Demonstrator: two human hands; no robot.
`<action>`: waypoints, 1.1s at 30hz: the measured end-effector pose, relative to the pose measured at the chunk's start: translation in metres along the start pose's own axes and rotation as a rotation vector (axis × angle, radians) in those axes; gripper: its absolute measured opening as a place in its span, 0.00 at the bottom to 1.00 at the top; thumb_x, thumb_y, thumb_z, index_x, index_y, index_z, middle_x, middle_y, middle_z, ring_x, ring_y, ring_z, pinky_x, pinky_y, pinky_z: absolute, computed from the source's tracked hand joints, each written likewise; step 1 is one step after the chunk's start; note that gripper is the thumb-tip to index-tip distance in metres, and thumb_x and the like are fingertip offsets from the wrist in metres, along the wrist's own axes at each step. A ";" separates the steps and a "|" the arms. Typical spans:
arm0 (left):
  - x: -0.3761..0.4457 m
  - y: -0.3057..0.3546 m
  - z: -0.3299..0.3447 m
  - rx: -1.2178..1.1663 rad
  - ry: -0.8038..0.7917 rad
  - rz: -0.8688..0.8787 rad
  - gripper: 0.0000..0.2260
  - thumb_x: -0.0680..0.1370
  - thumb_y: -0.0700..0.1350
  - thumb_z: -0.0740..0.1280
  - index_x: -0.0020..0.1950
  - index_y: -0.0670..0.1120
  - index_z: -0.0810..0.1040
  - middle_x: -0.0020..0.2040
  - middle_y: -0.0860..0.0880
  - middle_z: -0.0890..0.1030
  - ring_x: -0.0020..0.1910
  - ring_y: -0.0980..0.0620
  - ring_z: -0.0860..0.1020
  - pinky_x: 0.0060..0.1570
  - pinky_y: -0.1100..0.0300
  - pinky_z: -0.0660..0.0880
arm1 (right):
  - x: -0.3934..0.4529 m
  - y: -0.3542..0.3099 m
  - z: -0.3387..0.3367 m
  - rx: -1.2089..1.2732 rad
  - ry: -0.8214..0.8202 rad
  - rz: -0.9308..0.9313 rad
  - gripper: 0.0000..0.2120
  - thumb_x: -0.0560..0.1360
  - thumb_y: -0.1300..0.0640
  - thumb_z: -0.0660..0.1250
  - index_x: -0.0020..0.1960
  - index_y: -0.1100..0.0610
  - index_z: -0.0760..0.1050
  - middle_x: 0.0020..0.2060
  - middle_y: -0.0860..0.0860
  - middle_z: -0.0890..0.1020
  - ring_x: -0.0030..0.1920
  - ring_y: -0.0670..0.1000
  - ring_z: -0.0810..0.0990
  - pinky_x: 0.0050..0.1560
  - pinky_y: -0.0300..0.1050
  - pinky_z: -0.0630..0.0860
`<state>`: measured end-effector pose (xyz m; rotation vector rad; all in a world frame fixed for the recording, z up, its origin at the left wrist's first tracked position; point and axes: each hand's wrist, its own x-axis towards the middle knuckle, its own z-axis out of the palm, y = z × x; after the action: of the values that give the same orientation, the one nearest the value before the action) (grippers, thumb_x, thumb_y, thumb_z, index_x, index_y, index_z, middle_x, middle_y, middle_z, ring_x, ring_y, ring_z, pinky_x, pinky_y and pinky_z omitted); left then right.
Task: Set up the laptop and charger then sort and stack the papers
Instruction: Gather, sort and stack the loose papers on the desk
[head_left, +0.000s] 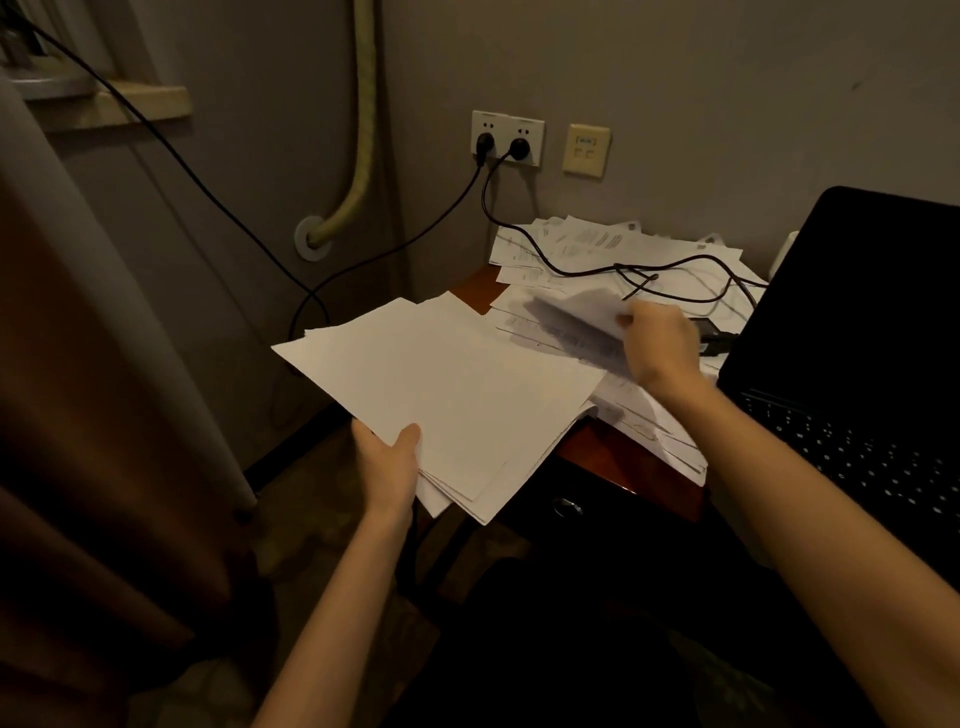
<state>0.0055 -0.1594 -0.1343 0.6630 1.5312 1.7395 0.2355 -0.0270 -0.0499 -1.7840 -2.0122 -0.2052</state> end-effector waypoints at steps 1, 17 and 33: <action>-0.001 0.000 0.001 0.007 -0.007 0.002 0.28 0.77 0.31 0.63 0.75 0.43 0.57 0.67 0.45 0.72 0.63 0.49 0.73 0.62 0.57 0.70 | 0.003 -0.003 -0.010 0.003 0.047 -0.018 0.10 0.77 0.64 0.58 0.55 0.63 0.75 0.49 0.63 0.79 0.49 0.63 0.77 0.42 0.47 0.66; -0.014 -0.004 0.012 0.098 -0.098 0.030 0.12 0.75 0.27 0.63 0.57 0.25 0.71 0.52 0.31 0.78 0.41 0.62 0.80 0.34 0.69 0.71 | -0.072 -0.180 -0.013 0.235 -0.270 -0.617 0.15 0.72 0.57 0.70 0.57 0.58 0.73 0.49 0.55 0.80 0.47 0.55 0.79 0.40 0.43 0.69; -0.018 0.003 0.022 -0.216 0.150 -0.175 0.29 0.80 0.33 0.61 0.76 0.42 0.49 0.58 0.50 0.71 0.60 0.52 0.72 0.59 0.61 0.68 | -0.044 -0.086 0.034 0.156 -0.567 -0.161 0.23 0.79 0.46 0.59 0.70 0.55 0.66 0.65 0.55 0.73 0.62 0.56 0.73 0.60 0.52 0.73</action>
<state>0.0329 -0.1597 -0.1260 0.2877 1.4260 1.8190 0.1474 -0.0673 -0.0832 -1.7092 -2.4731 0.4499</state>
